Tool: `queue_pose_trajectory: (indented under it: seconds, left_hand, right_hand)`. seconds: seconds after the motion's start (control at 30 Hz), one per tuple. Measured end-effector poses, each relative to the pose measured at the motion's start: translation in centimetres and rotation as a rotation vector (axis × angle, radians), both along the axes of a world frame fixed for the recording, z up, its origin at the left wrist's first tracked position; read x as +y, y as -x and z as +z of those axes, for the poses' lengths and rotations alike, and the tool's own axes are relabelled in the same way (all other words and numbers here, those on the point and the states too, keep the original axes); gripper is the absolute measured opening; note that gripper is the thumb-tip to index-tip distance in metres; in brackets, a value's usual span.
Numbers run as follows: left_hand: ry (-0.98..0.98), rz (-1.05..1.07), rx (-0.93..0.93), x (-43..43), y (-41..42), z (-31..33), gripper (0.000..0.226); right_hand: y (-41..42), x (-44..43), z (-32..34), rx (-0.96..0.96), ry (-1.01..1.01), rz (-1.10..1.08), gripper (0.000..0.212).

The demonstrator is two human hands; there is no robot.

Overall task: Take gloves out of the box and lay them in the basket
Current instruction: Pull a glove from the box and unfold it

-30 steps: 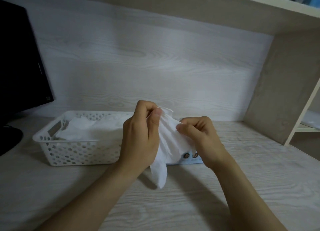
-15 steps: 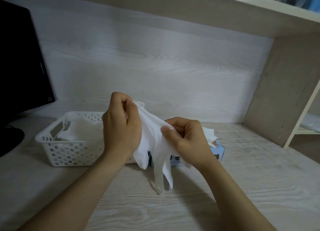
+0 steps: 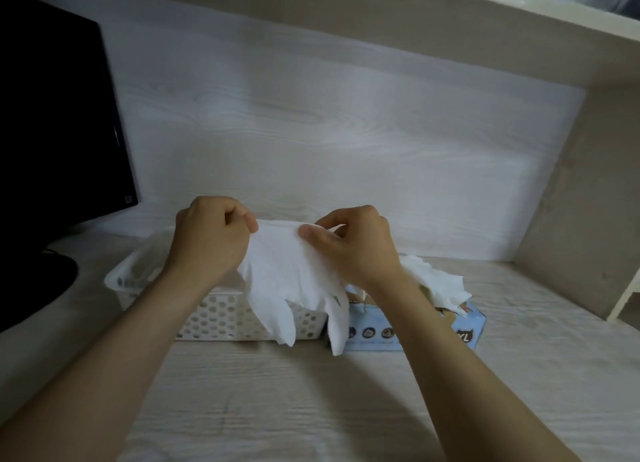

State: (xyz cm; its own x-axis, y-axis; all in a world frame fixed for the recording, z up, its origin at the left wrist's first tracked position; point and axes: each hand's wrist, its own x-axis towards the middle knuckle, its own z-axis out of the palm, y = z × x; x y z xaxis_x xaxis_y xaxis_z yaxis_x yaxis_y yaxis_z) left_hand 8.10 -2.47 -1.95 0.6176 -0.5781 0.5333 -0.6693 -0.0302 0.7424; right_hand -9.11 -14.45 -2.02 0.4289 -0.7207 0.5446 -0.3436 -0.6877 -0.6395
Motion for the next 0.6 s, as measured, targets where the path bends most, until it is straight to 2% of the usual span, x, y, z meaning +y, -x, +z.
queue_pose_trajectory:
  seconds: [0.1, 0.3, 0.47, 0.6]
  left_hand:
    - [-0.017, 0.044, -0.006, 0.3, -1.6, -0.8, 0.027]
    - [-0.082, 0.153, 0.012, 0.8, -3.8, -1.1, 0.023]
    - [-0.240, 0.164, -0.002, 1.2, -5.0, -1.6, 0.019]
    - [-0.322, 0.276, -0.100, 1.4, -5.2, -1.6, 0.030]
  right_hand:
    - [-1.5, -0.5, 0.4, 0.104, 0.006, -0.016, 0.033]
    - [-4.0, -1.1, 1.1, 0.154, -0.123, 0.072, 0.021]
    - [-6.0, -1.5, -0.1, 0.123, 0.093, 0.003, 0.023]
    - [-5.7, -0.6, -0.5, 0.172, 0.292, 0.009, 0.022]
